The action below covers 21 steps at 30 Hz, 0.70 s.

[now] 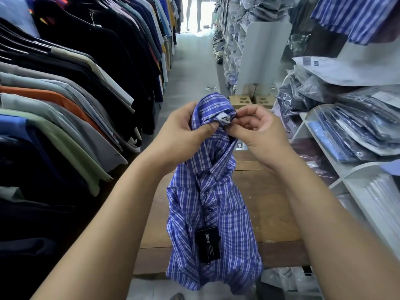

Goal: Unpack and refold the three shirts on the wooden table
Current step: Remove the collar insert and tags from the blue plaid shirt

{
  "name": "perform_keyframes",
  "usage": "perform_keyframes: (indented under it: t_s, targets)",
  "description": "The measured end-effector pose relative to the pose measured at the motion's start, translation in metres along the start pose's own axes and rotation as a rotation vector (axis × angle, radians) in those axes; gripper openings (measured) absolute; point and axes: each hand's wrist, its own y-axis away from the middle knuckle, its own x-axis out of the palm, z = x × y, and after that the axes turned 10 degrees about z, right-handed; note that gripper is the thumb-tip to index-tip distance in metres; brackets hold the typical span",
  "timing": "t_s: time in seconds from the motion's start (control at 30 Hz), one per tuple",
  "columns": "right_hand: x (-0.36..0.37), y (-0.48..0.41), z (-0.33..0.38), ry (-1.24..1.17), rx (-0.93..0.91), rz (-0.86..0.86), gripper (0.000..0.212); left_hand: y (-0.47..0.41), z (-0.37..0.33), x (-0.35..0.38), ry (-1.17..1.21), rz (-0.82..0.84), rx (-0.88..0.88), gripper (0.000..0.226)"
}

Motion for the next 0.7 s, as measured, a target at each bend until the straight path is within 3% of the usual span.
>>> perform_keyframes:
  t_s: [0.2, 0.4, 0.47, 0.53, 0.63, 0.7]
  targets:
    - [-0.004, 0.001, 0.011, -0.056, -0.047, -0.046, 0.036, 0.002, -0.011, 0.003, 0.017, -0.021, 0.039, 0.025]
    - [-0.003, 0.004, 0.015, -0.001, -0.214, -0.266, 0.061, -0.007, -0.018, 0.006, -0.117, -0.173, 0.105, 0.021]
    - [-0.004, 0.005, 0.016, 0.050, -0.188, -0.285, 0.062, -0.009, -0.019, 0.004, -0.143, -0.248, 0.103, 0.018]
    - [-0.006, 0.004, 0.016, 0.107, -0.067, -0.148, 0.053, -0.012, -0.019, 0.002, -0.145, -0.339, 0.089, 0.020]
    - [-0.003, 0.003, 0.013, 0.142, 0.084, 0.212, 0.035, -0.015, -0.017, 0.001, -0.201, -0.423, 0.062, 0.025]
    - [0.000, 0.004, 0.012, 0.163, 0.086, 0.245, 0.031, -0.017, -0.014, -0.002, -0.303, -0.470, 0.049, 0.023]
